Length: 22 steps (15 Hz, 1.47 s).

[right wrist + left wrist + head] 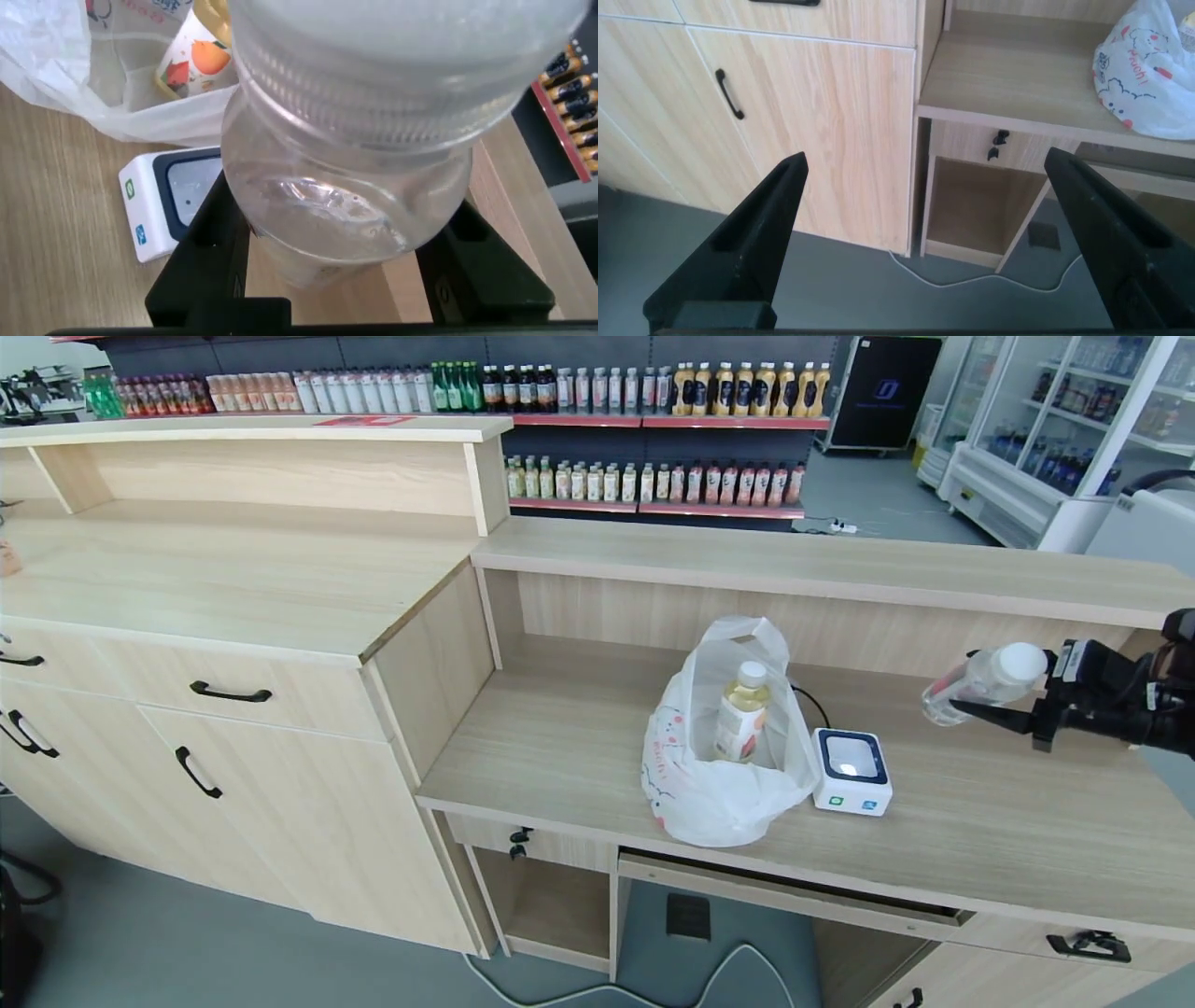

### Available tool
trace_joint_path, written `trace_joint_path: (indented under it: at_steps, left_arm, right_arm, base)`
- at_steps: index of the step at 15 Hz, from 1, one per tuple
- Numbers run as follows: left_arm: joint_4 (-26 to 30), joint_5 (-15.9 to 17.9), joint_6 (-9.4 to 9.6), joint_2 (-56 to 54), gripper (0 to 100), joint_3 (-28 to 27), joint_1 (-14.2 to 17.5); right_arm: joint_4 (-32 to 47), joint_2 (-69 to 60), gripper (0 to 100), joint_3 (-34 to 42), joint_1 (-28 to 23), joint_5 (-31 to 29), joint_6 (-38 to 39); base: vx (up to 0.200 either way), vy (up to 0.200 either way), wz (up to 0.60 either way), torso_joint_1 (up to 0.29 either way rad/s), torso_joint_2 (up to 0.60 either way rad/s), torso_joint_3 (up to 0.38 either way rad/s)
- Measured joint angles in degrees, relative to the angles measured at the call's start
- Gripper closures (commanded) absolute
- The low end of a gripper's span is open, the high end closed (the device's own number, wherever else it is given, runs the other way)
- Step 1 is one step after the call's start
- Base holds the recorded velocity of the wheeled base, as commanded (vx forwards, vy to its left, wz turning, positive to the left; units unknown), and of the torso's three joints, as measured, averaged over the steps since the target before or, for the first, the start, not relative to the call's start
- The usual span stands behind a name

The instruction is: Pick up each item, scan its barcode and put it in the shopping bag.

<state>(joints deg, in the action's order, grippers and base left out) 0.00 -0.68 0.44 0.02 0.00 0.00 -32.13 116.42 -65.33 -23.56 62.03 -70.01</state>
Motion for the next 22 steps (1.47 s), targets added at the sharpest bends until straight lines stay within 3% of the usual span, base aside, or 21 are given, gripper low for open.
trace_joint_path:
  at_steps: [7,22]
  left_arm:
    - [0.00,-0.02,0.00,-0.02,0,0.00,-0.02]
    - [0.00,0.00,0.00,0.00,0,0.00,0.00]
  right_arm:
    - [0.37,2.73,100,0.59,-0.09,2.68,-6.92]
    - [0.01,8.34,100,-3.63,2.01,2.68,-9.52]
  base:
    - [0.000,0.000,0.00,0.000,0.00,0.000]
    - [0.000,0.000,0.00,0.000,0.00,0.000]
